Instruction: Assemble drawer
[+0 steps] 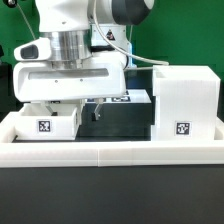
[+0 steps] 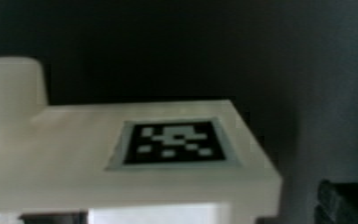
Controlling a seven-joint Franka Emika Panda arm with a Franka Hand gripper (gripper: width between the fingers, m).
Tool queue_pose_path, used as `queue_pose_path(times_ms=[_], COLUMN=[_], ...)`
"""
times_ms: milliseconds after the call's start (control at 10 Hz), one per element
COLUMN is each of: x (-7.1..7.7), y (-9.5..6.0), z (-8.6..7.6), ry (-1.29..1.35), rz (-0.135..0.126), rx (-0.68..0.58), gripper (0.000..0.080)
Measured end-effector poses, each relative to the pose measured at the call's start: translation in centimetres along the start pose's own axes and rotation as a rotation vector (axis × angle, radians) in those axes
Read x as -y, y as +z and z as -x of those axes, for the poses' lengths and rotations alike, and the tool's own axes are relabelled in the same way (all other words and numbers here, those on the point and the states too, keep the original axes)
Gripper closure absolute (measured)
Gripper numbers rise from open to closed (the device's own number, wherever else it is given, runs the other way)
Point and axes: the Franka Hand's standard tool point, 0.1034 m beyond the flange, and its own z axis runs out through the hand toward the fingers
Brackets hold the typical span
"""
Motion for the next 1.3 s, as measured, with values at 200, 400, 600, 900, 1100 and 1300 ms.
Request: queue_pose_path(times_ms=[200,400,600,900,1100,1300], x=[0.12,-0.01,0.00,0.00,-0.01,-0.01], y=[0.24,0.30,0.30,0.30,0.27,0.27], z=[0.05,0.12,0.11,0.12,0.09,0.09], ry=[-0.019,-0.019,-0.019,-0.019,-0.019,-0.018], rz=[0.000,0.000,0.000,0.000,0.001,0.001], rx=[0.003,0.005,0.005,0.005,0.004,0.004], gripper=[0.0151,0.0151,0.0284,0.0699,0.0758,0.0758])
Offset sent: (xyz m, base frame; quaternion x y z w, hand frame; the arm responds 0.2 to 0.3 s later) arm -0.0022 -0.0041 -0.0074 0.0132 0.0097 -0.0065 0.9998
